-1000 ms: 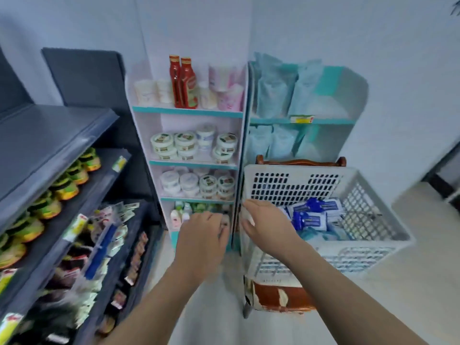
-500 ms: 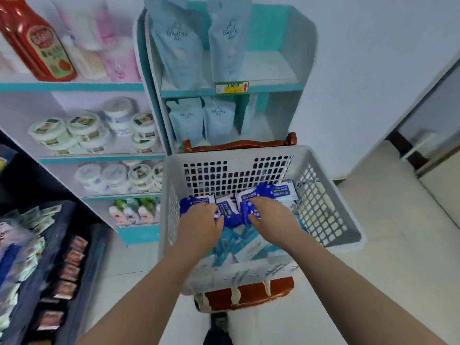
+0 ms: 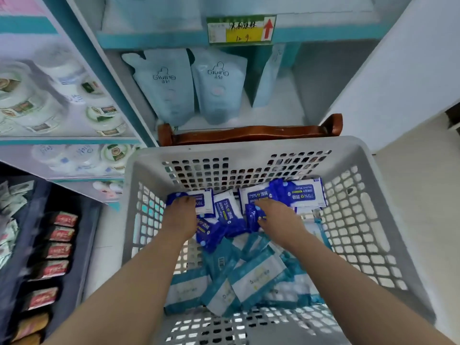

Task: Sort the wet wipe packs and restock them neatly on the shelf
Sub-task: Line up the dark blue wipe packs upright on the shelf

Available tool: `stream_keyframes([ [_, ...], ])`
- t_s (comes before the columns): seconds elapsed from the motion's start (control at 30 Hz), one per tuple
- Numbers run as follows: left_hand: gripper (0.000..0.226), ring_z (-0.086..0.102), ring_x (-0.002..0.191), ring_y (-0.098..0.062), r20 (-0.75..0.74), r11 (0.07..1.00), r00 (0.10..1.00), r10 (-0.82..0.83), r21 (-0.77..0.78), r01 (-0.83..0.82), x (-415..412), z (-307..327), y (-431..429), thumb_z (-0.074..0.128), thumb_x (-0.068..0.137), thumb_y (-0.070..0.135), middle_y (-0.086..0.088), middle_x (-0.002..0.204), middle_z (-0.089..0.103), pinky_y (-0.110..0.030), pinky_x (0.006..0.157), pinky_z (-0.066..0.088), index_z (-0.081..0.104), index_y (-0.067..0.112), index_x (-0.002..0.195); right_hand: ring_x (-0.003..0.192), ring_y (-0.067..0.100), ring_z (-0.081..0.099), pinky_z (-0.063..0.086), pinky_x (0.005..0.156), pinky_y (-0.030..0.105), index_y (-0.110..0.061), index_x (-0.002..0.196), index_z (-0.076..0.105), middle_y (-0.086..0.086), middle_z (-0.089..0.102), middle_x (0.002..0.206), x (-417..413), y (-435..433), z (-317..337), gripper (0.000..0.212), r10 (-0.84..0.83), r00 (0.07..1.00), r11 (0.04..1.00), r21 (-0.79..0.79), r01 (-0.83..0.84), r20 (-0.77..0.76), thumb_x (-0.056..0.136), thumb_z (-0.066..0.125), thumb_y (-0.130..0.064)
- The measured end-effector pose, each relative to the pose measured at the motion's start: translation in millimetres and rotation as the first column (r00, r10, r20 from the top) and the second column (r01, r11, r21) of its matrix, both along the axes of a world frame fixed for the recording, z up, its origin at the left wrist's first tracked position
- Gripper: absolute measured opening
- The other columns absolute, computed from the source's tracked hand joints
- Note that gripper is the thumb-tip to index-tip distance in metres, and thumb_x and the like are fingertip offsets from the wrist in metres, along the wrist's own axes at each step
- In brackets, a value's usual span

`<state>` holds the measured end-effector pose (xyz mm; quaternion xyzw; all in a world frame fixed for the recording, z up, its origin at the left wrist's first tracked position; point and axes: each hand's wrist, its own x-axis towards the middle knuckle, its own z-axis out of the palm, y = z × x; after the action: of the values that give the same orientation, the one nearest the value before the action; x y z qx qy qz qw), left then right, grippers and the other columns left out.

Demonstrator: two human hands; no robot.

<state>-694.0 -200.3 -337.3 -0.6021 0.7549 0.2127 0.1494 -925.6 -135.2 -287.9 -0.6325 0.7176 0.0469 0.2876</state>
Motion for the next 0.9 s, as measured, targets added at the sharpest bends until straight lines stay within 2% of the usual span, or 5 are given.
stream_keyframes([
  [0.23,0.052,0.053,0.117,-0.032,0.089,0.994,0.995,-0.041,-0.094,0.049,5.6,-35.4,-3.9,0.052,0.087,0.010,-0.011,0.138,0.048,-0.039,0.093,0.047,0.044,0.012,0.138,0.110,0.023,0.056,0.046,0.090,0.030,-0.023,0.129,0.055,-0.001,0.058,0.129,-28.2,-15.8,-51.0,0.047,0.158,0.976,0.987,-0.006,-0.161,-0.147,0.085,0.060,-0.008],
  [0.4,0.025,0.063,0.100,-0.029,0.153,0.988,0.984,-0.088,-0.113,0.106,9.8,-34.5,-10.0,0.051,0.088,0.011,-0.010,0.112,0.064,-0.037,0.081,0.051,0.064,0.012,0.110,0.114,0.027,0.051,0.044,0.094,0.035,-0.017,0.130,0.051,0.008,0.052,0.129,-37.5,-20.6,-65.6,0.048,0.205,0.953,0.978,0.009,-0.209,-0.224,0.084,0.057,-0.004],
  [0.67,0.018,0.058,0.071,-0.031,-0.192,0.978,0.975,0.115,-0.150,-0.145,0.8,-10.2,24.1,0.055,0.069,0.030,-0.009,0.075,0.061,-0.030,0.059,0.044,0.058,0.012,0.069,0.098,0.031,0.058,0.044,0.074,0.031,-0.006,0.110,0.063,0.013,0.058,0.109,-51.4,-41.6,-46.1,0.023,0.147,0.989,0.989,0.002,-0.147,0.014,0.089,0.059,-0.017],
  [0.83,0.036,0.030,0.139,-0.035,-0.127,0.980,0.975,0.184,0.101,-0.172,-2.7,-33.4,20.5,0.064,0.062,0.057,-0.016,0.148,0.038,-0.047,0.109,0.033,0.068,0.025,0.076,0.105,0.028,0.055,0.042,0.079,0.030,-0.007,0.108,0.065,0.008,0.058,0.114,-52.0,-56.5,-45.4,0.020,0.177,0.981,0.980,-0.100,-0.169,0.076,0.088,0.061,-0.012],
  [0.9,0.023,0.026,0.141,-0.029,-0.095,0.968,0.972,0.213,0.154,-0.197,-7.1,-36.4,15.7,0.073,0.070,0.052,-0.012,0.153,0.030,-0.042,0.111,0.030,0.066,0.032,0.079,0.114,0.030,0.049,0.041,0.086,0.033,-0.009,0.105,0.063,0.007,0.058,0.118,-50.2,-60.2,-54.8,0.019,0.245,0.969,0.964,-0.111,-0.243,0.006,0.087,0.060,-0.012],
])
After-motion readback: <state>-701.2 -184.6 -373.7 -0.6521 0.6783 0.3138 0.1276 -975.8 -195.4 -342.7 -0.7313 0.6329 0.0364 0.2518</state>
